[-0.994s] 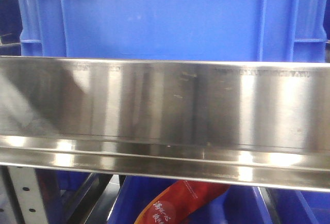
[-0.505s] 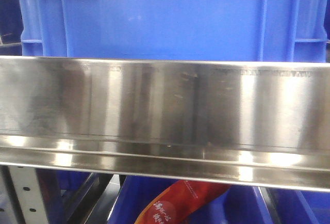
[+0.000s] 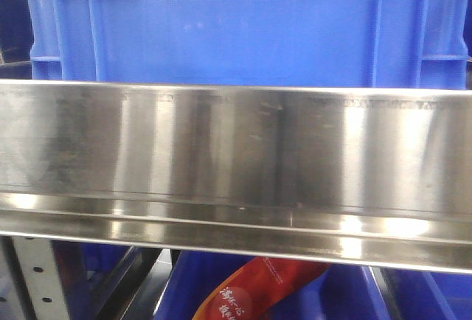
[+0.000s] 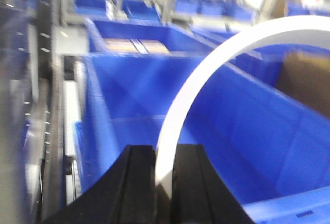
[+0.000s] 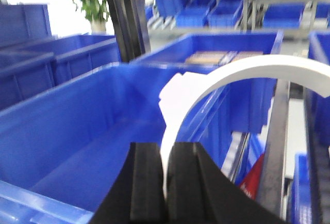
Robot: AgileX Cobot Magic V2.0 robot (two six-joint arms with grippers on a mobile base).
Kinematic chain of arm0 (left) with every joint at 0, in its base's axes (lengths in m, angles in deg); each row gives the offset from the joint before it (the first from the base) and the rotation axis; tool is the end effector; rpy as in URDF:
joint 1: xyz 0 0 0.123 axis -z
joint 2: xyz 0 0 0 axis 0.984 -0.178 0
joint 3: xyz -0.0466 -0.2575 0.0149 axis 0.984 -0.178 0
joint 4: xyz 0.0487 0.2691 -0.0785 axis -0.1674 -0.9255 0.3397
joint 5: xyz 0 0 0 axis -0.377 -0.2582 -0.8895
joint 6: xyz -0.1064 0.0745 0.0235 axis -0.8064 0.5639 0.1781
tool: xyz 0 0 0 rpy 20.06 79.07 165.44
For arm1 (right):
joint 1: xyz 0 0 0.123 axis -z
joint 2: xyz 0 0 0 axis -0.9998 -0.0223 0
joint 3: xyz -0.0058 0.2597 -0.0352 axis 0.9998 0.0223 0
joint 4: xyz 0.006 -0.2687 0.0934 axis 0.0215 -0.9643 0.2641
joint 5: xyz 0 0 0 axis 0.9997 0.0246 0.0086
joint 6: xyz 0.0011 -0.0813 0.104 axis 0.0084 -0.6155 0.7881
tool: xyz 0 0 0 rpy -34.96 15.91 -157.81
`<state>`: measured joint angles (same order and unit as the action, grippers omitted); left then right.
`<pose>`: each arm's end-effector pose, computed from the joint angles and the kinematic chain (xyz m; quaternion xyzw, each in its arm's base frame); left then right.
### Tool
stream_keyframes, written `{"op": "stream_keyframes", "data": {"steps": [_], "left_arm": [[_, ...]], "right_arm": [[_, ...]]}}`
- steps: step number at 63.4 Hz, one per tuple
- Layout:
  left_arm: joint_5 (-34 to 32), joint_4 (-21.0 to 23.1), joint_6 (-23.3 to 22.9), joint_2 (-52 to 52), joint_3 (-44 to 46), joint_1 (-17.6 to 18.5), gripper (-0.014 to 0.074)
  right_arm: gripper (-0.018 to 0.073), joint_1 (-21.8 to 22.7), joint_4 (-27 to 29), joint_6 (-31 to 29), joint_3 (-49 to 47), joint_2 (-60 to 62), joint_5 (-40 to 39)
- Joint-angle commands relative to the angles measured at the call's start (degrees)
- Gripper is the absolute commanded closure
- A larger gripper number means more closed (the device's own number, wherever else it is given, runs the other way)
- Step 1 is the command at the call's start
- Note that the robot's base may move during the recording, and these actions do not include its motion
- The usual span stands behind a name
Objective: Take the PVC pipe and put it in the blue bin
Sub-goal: 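Move both held pipe pieces over the open blue bin, then open both grippers to drop the white pipe pieces into the bin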
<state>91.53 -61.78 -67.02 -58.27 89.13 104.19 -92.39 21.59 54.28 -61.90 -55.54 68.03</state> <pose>0.2519 -0.1227 0.4049 0.1322 0.7507 -0.1972 0.6166 0.2069 0.0392 0.4223 -0.0293 0.7519 0.1461 0.6423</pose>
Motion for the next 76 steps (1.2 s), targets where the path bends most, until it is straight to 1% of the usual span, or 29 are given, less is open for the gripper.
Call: {"op": "stream_keyframes", "data": {"steps": [1,5,11,15,20,23,29,37,44,53,67,76], "left_arm": [[-3.08,-1.27,0.05,-2.75,2.58,1.96,0.0707],[-4.86,-1.27,0.05,-4.71,3.80,2.25,0.0707],[-5.80,-1.04,0.05,-7.22,5.94,2.25,0.0707],[-6.12,-0.89,0.05,-8.85,7.45,2.25,0.0707],[-6.50,-0.89,0.05,-10.85,9.26,2.25,0.0707],[-6.90,-1.29,0.05,-11.61,10.09,2.25,0.0707],[-8.94,-3.49,0.05,-13.02,11.45,2.25,0.0707],[-10.33,-4.32,0.05,-14.33,12.55,2.25,0.0707],[-12.01,-5.68,0.05,-15.25,13.20,2.13,0.0707],[-13.76,-5.68,0.05,-16.63,13.20,2.13,0.0707],[-14.47,-5.81,0.05,-19.93,13.20,2.13,0.0707],[-17.95,-5.97,0.05,-21.17,13.20,2.13,0.0707]], "right_arm": [[0.0728,0.02,0.79,-0.54,-1.35,-1.81,-1.23],[0.0728,0.02,0.79,-0.54,-1.95,-2.60,-2.02],[0.0728,-0.09,0.95,-1.27,-3.10,-3.94,-2.14],[0.0728,-0.87,1.70,-2.46,-4.25,-5.02,-2.14],[0.0728,-2.59,2.11,-2.47,-5.52,-6.84,-2.25],[0.0728,-3.71,2.11,-2.72,-6.02,-7.79,-2.25],[0.0728,-5.76,2.11,-2.72,-6.32,-10.03,-3.83],[0.0728,-8.40,2.11,-2.72,-6.32,-12.05,-7.30],[0.0728,-9.63,2.11,-2.72,-6.32,-12.60,-9.66],[0.0728,-9.73,2.11,-2.72,-6.83,-13.48,-12.34],[0.0728,-9.73,2.11,-2.72,-9.17,-17.43,-12.02],[0.0728,-9.73,2.11,-2.72,-10.73,-20.00,-11.90]]}}
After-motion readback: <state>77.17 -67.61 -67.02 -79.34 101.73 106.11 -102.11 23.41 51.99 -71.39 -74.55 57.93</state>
